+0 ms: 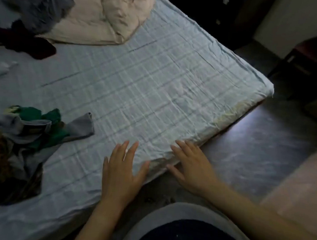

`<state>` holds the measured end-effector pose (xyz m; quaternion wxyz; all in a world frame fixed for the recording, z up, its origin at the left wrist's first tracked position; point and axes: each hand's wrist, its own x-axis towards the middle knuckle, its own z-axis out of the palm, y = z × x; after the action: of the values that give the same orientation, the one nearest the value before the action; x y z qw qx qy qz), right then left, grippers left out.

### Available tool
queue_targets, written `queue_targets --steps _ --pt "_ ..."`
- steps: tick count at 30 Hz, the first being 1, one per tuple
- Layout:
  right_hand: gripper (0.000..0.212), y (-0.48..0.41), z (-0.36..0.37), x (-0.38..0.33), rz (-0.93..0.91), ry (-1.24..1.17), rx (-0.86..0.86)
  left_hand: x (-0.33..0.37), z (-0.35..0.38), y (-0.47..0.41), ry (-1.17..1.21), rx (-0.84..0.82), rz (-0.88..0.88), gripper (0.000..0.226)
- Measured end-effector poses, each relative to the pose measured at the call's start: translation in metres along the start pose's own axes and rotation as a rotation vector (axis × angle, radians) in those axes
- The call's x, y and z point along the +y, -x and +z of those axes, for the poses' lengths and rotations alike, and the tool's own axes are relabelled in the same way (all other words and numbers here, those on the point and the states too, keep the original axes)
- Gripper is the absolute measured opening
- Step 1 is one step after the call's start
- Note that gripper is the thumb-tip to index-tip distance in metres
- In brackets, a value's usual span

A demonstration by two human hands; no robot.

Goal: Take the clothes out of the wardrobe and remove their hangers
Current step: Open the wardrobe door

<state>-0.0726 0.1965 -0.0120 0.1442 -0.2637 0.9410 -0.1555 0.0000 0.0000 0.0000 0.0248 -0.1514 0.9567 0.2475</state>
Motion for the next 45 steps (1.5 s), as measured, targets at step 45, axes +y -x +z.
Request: queue_targets --steps 45 --pt "0.076 0.077 -0.250 0.658 1.134 -0.251 0.530 0.712 0.346 -0.340 -0.124 -0.465 1.105 0.068"
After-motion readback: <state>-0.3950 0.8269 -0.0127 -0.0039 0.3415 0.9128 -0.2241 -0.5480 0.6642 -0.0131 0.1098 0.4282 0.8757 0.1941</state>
